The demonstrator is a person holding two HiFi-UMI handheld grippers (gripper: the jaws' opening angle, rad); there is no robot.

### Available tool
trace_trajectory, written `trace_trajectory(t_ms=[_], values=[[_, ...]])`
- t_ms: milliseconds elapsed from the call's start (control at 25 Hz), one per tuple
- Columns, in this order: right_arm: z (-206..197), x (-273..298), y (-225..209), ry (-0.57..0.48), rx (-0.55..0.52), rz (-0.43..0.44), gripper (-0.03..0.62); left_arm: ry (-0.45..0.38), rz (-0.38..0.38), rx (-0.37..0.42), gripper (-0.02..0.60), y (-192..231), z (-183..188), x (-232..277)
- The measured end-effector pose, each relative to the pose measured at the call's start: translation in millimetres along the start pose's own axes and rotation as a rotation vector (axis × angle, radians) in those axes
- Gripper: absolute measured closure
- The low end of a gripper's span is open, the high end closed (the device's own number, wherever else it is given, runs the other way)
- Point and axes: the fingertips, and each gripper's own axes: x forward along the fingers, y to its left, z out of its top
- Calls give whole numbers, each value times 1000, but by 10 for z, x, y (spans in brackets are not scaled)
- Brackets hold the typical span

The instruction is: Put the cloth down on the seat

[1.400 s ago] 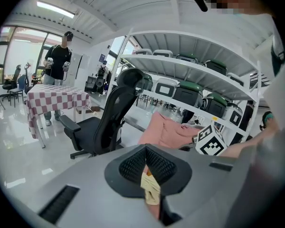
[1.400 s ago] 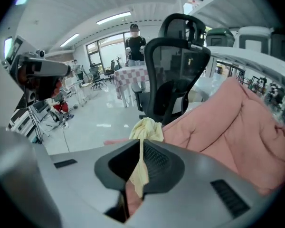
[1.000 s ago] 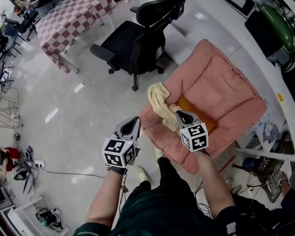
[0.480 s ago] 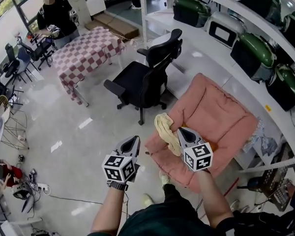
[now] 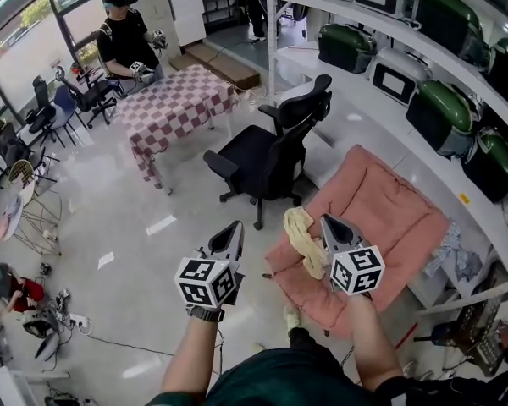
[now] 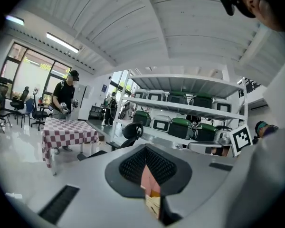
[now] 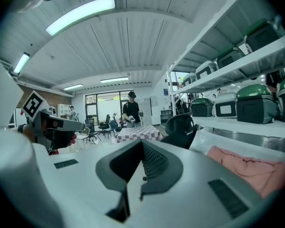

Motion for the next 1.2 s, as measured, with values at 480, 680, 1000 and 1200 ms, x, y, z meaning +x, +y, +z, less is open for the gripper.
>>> trace_trajectory(t_ms=[480,680,1000,1200], values=[[416,-265,144,-99,-29,-17,589,-97,18,19,575,-17,399,-401],[513,-328,142,-130,-42,-29,589,-126,26,35,575,-29,491,-459],[657,-320,237,-156,-62,-17,589,-141,36,46,575,14,567,-529],[676,-310,255,-158,-67,-14,591,-147,41,53,575,17,598,-537]])
